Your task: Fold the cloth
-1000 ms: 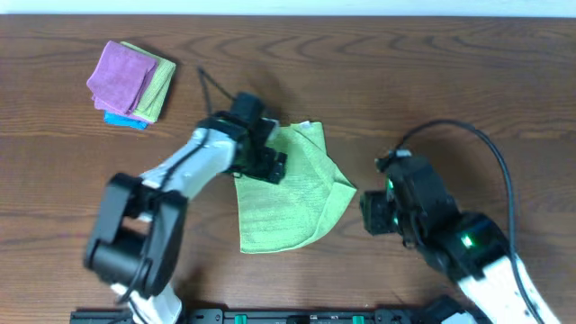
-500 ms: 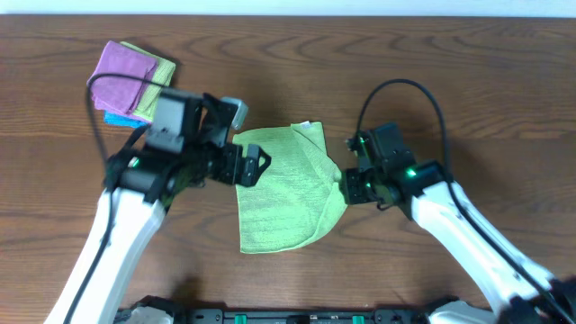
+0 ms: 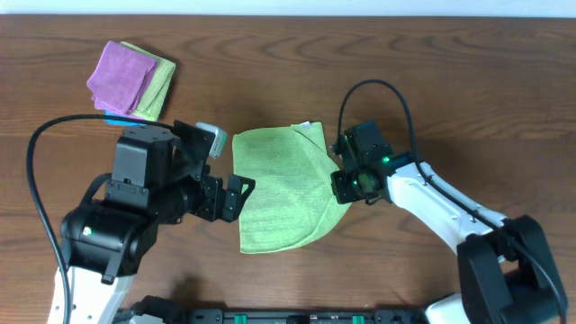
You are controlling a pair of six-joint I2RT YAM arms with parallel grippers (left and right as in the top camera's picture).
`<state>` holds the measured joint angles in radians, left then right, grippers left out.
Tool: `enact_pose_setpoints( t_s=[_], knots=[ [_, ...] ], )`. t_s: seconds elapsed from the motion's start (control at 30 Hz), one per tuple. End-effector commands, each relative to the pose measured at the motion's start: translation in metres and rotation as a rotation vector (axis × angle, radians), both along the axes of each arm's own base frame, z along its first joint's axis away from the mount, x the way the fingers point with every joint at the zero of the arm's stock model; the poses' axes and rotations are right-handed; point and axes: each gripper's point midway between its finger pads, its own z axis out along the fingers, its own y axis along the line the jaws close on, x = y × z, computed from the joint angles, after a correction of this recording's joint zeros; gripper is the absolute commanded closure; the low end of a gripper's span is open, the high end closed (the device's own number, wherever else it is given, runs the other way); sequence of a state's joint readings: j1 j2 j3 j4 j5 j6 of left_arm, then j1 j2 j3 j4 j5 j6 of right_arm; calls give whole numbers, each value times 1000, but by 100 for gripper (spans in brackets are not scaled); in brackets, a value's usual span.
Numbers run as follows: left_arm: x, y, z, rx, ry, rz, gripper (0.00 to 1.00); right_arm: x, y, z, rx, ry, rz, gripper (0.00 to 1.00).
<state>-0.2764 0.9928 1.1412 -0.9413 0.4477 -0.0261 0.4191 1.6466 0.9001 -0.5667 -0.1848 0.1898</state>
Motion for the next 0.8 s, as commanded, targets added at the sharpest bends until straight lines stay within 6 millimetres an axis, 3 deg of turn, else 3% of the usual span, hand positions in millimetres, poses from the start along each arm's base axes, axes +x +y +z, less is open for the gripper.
enact_pose_setpoints(
  t_s=[0.0, 0.27, 0.4, 0.6, 0.77],
  knots=[
    [1, 3, 1, 11, -6, 9, 5, 0, -1, -2, 1, 9, 7, 96],
    [4, 12, -5, 61, -1, 46, 5, -12, -10, 9, -30, 60, -10, 98],
    [6, 15, -14, 87, 32, 57, 5, -15, -31, 23, -112, 84, -127, 98],
    [8, 13, -32, 105, 101, 51, 4, -53, -47, 22, -181, 254, -247, 98],
    [10, 11, -42, 114, 145, 46, 5, -72, -54, 23, -211, 339, -313, 99]
  ],
)
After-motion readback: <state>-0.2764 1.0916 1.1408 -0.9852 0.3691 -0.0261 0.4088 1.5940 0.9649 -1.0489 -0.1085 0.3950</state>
